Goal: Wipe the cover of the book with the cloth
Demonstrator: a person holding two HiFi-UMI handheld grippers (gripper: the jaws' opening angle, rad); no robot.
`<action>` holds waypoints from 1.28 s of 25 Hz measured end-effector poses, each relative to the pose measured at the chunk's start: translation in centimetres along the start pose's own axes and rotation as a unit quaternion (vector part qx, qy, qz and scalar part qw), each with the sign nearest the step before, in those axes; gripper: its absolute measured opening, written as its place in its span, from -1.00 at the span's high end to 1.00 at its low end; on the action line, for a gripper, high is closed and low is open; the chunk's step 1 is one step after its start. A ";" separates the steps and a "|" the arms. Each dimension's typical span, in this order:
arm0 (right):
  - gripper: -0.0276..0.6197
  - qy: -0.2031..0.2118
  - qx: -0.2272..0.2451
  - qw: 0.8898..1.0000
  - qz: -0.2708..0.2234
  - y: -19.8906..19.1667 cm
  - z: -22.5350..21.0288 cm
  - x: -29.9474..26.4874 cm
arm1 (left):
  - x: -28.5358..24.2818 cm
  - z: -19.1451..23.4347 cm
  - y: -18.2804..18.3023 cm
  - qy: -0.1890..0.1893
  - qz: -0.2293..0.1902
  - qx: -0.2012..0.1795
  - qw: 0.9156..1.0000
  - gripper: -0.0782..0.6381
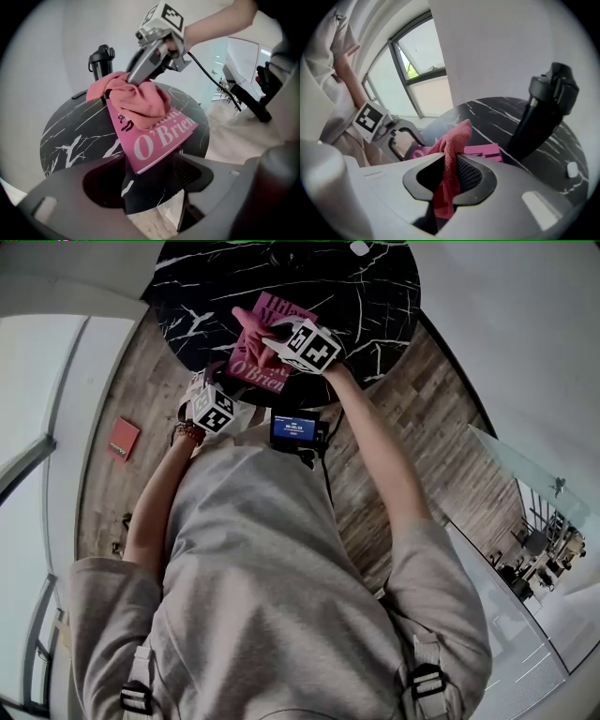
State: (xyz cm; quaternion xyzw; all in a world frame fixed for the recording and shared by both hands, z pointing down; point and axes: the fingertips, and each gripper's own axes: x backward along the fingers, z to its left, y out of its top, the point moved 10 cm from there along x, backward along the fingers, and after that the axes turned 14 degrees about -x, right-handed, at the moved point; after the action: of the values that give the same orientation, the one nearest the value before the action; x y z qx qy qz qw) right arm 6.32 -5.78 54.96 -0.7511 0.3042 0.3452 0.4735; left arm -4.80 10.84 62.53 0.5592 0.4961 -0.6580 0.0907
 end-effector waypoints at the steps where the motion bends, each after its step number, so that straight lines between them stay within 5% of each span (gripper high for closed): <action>1: 0.68 -0.024 0.008 1.000 -0.002 0.4 -0.9 0.1 | 0.0 0.0 0.0 0.001 -0.001 0.000 1.000 -0.12; 12: 0.68 -0.163 0.074 0.984 0.008 3.0 -4.6 -2.3 | 0.6 0.2 0.1 0.023 -0.006 0.018 1.000 -0.08; 21: 0.67 -0.147 -0.006 0.989 0.029 3.1 -6.0 -3.9 | 0.7 0.3 0.0 0.023 -0.006 0.021 0.999 -0.01; 32: 0.68 -0.140 0.019 0.989 0.048 2.9 -4.5 -4.4 | 0.5 0.3 -0.2 0.022 0.001 0.012 1.000 0.00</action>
State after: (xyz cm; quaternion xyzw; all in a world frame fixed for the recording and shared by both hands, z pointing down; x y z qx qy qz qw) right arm 2.62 -10.41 58.45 -0.6706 0.2772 0.4633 0.5087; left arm -5.28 10.94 62.23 0.5750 0.4891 -0.6517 0.0738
